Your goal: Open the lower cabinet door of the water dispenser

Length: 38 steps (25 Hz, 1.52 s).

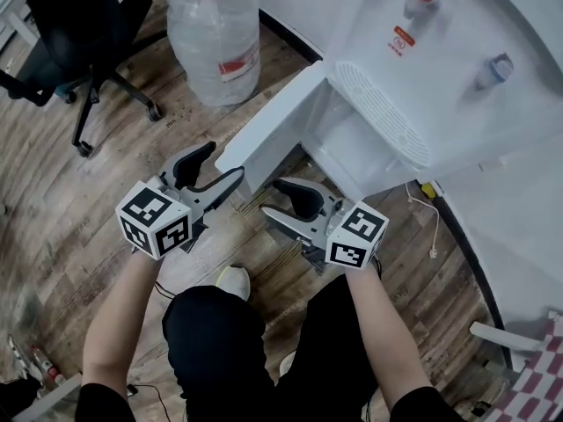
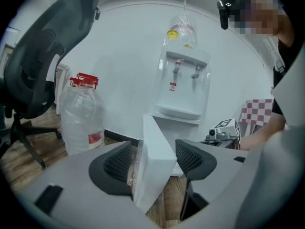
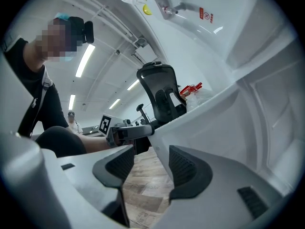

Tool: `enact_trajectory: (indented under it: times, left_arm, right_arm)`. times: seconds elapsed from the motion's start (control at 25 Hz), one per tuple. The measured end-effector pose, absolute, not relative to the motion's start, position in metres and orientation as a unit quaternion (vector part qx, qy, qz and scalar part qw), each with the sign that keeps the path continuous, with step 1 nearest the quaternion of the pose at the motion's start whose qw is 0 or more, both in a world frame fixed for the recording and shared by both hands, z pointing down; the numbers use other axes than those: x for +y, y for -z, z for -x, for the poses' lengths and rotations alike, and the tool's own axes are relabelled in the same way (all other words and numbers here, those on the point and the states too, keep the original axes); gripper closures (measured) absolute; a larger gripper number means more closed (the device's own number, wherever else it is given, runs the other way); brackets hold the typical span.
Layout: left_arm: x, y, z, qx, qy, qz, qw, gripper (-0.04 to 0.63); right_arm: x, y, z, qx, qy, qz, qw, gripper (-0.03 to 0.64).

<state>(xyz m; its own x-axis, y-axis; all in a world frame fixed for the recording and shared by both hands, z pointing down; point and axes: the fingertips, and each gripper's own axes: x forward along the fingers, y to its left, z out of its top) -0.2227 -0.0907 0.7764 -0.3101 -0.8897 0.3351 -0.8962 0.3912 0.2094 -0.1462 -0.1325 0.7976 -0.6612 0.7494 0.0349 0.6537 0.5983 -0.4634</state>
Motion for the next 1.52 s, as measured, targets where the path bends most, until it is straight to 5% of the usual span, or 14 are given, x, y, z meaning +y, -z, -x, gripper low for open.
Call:
enact_trajectory:
  times: [0.64,1.52]
  left_arm:
    - [-0.057,-0.775,0.285,-0.847,-0.019,-0.499,0.180,0.382]
    - [-0.048,-0.773,0.384,-0.873,-0.045,-0.455,0.168,0.430]
  right_arm:
    - [-0.133,-0.804,0.162,-0.894,-0.213,0.375,0.119,0.445]
    - [-0.166,-0.811,0.162,-0.911,-0.224,0.327,0.118,0.568]
